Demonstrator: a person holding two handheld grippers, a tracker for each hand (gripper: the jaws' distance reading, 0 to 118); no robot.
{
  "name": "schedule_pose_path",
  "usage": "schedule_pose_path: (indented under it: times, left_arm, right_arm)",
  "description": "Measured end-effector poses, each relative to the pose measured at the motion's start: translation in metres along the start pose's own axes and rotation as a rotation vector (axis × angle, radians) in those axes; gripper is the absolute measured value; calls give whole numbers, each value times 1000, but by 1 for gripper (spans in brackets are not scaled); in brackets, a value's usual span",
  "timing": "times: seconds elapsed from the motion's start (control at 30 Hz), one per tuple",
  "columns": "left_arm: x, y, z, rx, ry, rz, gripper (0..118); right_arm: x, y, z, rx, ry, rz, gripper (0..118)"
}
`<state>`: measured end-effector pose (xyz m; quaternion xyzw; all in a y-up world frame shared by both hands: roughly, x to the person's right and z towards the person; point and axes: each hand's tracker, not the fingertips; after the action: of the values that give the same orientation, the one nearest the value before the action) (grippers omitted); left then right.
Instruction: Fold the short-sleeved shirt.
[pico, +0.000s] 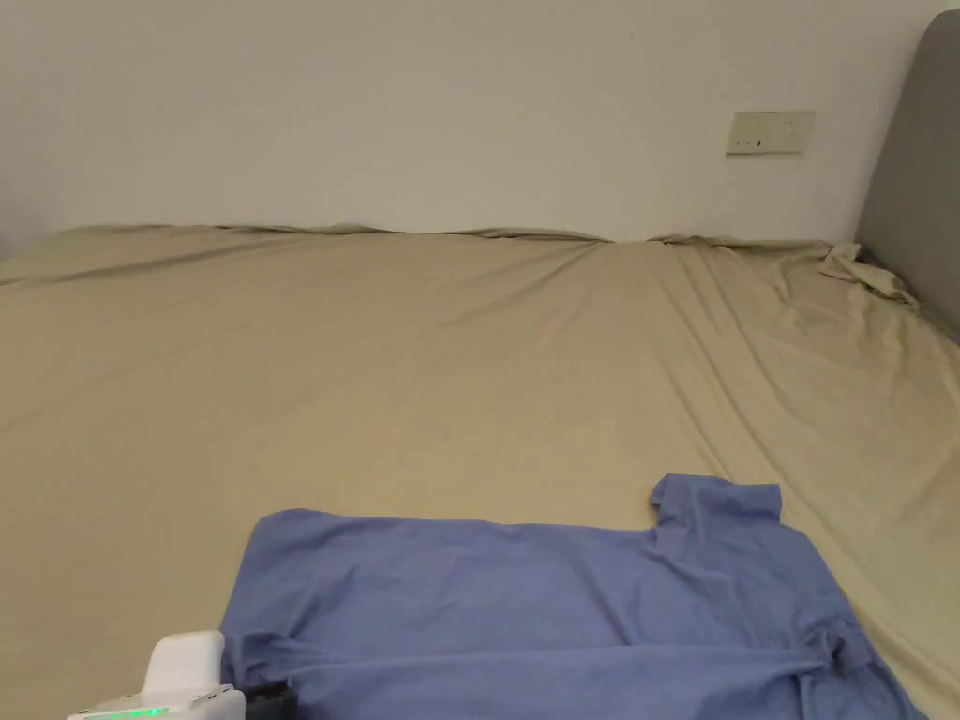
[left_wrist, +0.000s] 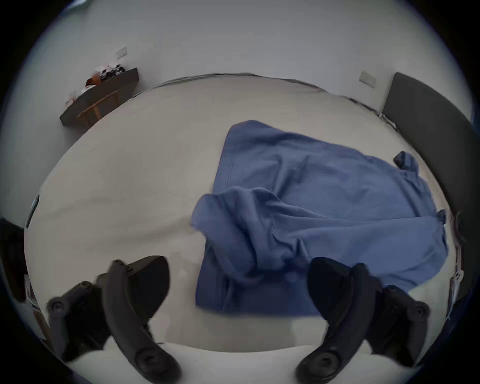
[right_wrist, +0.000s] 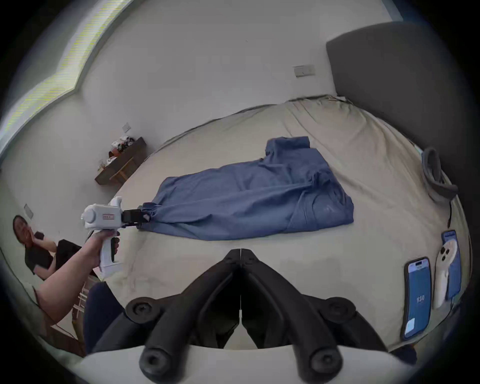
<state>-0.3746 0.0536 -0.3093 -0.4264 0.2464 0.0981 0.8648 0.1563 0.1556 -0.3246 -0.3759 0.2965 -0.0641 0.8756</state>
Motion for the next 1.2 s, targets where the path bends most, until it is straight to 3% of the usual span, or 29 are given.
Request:
schedule_pose_path:
  times: [0.03,0.07,0.1,0.17,0.23,0.27,0.3,0.33,0.37,0.4,0.43,0.5,0.63,0.67,0.7,0.73,0.77,0.83,0.9,0.93,1.0,1.07,1.2]
  left_arm:
    - [0,2,-4,-14,6,6,98]
    - [-3,2,-6,-8,0,15,50]
    - [-5,0,-4,15,-69,61,32]
    - [-1,-8,8,68,-74,60,23]
    - [-4,-13,16,58,-132,24,22]
    - [-6,-17,20,53,-139,50,20]
    - [-13,-16,25,55,-150,88,19]
    - [-20,-16,30,52,-187,147,19]
    - [-26,-15,36,69,-219,184,19]
    - [-26,-13,44,70,-196,144,19]
    - [-22,-11,47,49,-199,112,19]
    - [-19,-6,53,52,-178,27,19]
    - [-22,3,49,13,-224,105,19]
    - [-25,5,46,5,-234,140,19]
    - [-27,6,44,-5,-244,162,19]
    - [-29,7,42,-15,-245,171,19]
    - [-28,7,40,-23,-235,171,19]
    - [-19,1,48,-33,-186,91,19]
    - [-15,0,49,-43,-195,81,19]
    - [-20,3,51,-47,-201,89,19]
    - [-26,5,57,-64,-248,158,19]
    - [-37,10,66,-71,-295,207,19]
    - [-62,12,92,-93,-334,202,19]
  right_arm:
    - [1,0,-1,-2,-4,1,2]
    - [3,1,-3,-7,-20,10,2]
    - [5,2,-6,-10,-51,26,2]
    - [12,12,-15,-43,-163,27,2]
    - [23,23,-35,-145,-314,-19,2]
    - [32,26,-43,-131,-321,-56,2]
    - [41,31,-48,-77,-258,-96,5]
    - [49,37,-53,-43,-215,-125,35]
    - [59,46,-63,-31,-220,-124,109]
    - [69,57,-80,-60,-292,-72,117]
    - [76,61,-79,-22,-324,-31,113]
    - [99,81,-110,-78,-338,-40,118]
    - [132,81,-152,-211,-322,-158,118]
    - [137,77,-162,-241,-323,-174,112]
    - [139,74,-168,-270,-331,-178,97]
    - [140,71,-172,-300,-313,-193,72]
    - [138,68,-172,-351,-251,-191,72]
    - [122,66,-164,-314,-379,-9,62]
    - [118,65,-156,-334,-313,9,24]
    - [115,63,-150,-330,-319,19,12]
    - [114,65,-134,-340,-256,36,11]
    - [113,68,-109,-271,-258,-17,11]
    - [106,72,-58,-251,-214,-12,11]
